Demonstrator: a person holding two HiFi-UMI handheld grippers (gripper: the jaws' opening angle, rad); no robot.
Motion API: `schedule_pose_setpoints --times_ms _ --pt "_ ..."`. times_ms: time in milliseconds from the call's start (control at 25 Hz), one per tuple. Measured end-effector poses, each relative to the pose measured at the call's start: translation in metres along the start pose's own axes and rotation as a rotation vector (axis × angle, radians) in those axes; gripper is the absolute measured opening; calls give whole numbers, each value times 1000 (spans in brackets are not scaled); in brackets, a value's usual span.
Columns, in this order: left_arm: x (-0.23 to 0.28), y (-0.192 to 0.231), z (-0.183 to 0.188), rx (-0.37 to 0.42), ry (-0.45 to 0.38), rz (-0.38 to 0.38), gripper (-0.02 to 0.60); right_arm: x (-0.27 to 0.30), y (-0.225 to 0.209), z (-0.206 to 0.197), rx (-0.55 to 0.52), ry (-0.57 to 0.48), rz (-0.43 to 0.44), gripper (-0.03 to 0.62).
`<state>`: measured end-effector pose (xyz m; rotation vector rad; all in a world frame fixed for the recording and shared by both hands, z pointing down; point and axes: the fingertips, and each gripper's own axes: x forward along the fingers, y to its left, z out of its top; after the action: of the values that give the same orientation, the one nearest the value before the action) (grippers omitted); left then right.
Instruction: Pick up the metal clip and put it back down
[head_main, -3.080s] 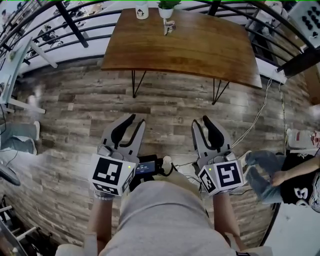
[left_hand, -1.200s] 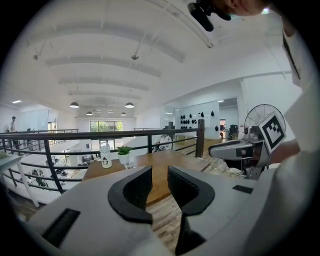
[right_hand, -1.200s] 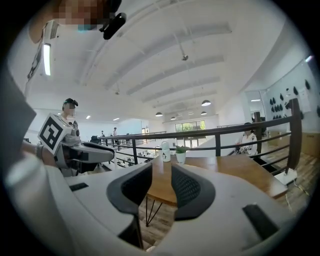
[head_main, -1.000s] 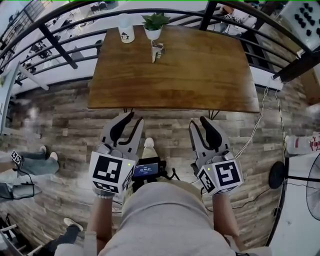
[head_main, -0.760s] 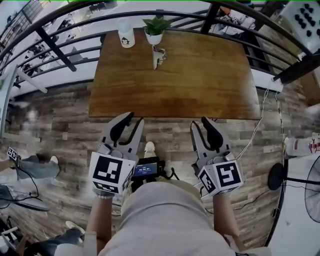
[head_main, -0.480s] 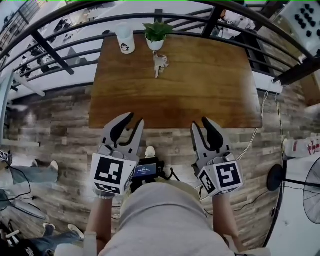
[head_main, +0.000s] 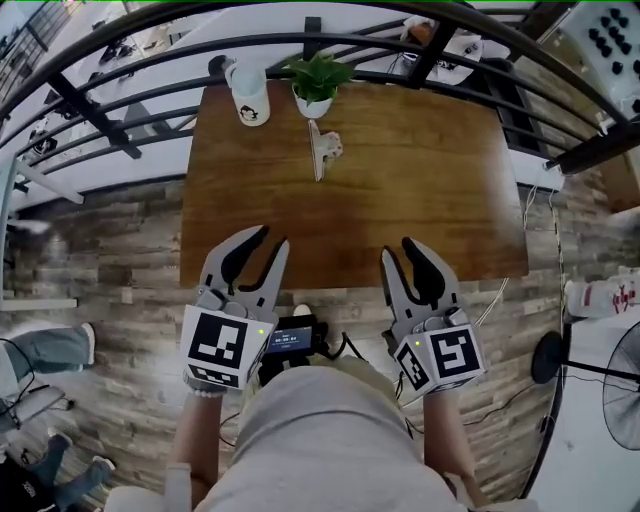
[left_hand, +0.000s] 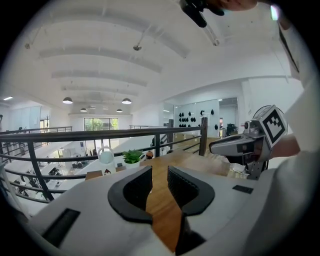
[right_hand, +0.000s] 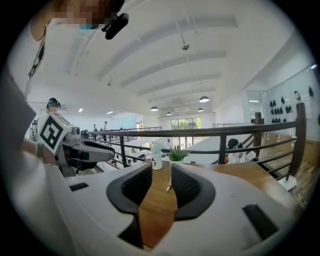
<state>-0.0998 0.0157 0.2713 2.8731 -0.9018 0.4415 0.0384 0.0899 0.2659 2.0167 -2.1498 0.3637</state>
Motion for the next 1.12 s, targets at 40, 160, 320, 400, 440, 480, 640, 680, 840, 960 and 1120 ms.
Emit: schedule_pose_setpoints --times_ms 40,160,320,400,440,480,640,680,840,960,1120 --pt "5 4 1 1 1 -3 100 6 -1 1 -2 1 0 117" --pt "18 13 1 5 5 -14 100 22 -5 3 -9 5 0 117" --pt "25 19 -2 -1 6 -31 100 30 -4 4 -23 4 -16 117" --pt "29 21 -5 -13 17 -37 100 32 -5 3 -31 13 -26 117" --pt "33 22 -7 -20 26 -41 100 35 -7 1 -32 23 -29 117" --pt "38 23 -8 -26 34 -46 100 39 -9 0 -32 32 -30 117" --pt "50 31 -16 -45 60 -43 100 50 -17 -1 -31 45 -31 117" --pt "51 32 -18 -51 64 -40 100 50 -19 -1 -28 47 -33 117" --pt "55 33 -20 -46 69 -33 100 55 -24 -6 -18 58 -25 117" --pt "60 41 -22 -44 70 -11 100 65 -25 -8 -23 63 -5 117" --pt "68 48 -21 -45 73 14 100 80 -27 -12 -23 76 33 117"
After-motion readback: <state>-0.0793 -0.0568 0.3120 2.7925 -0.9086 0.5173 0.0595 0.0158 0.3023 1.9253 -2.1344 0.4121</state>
